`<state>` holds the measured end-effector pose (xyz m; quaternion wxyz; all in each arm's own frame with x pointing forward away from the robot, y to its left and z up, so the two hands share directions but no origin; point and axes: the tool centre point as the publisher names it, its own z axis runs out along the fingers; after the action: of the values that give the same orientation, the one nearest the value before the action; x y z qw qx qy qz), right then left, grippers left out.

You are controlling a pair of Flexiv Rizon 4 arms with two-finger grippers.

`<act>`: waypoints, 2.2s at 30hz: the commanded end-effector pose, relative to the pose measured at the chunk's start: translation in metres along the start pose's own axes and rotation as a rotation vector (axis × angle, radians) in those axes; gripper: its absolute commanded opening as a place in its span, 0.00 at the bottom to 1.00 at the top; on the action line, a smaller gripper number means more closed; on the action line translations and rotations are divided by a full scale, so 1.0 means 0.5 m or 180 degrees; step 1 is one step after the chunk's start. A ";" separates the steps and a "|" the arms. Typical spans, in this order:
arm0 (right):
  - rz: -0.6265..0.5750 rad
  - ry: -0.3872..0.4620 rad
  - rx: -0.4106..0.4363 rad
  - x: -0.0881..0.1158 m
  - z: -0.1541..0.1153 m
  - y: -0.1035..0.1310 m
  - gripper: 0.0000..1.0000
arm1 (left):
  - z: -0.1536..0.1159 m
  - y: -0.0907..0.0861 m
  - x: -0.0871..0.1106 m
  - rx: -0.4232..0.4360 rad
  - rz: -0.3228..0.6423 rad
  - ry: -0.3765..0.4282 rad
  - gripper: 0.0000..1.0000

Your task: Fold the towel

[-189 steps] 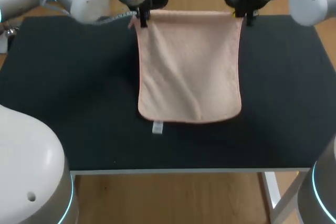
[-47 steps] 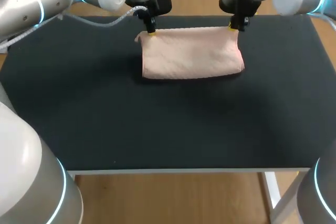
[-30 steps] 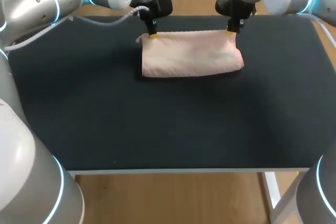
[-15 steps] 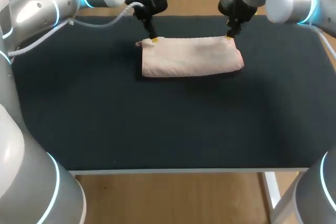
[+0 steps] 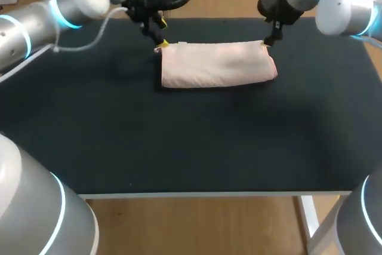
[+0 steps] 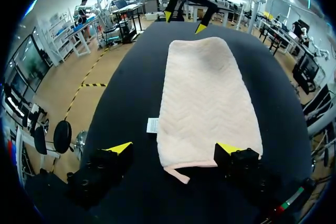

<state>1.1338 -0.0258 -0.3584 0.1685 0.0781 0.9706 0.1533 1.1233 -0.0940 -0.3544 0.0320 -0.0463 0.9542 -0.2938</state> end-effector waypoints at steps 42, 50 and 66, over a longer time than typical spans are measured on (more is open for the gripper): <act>-0.0229 0.0098 0.0095 0.069 -0.044 0.026 1.00 | -0.108 0.062 0.206 0.0471 -0.0094 -0.0144 1.00; 0.1066 0.0148 -0.1134 0.039 -0.077 0.001 1.00 | -0.108 0.062 0.206 0.0471 -0.0094 -0.0144 1.00; 0.2823 0.0681 -0.1645 0.093 -0.119 -0.040 1.00 | -0.108 0.062 0.206 0.0471 -0.0094 -0.0144 1.00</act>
<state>1.0711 -0.0439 -0.3212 0.0672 0.2868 0.8830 0.3654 1.0143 -0.0500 -0.3305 0.0522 -0.0650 0.9283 -0.3625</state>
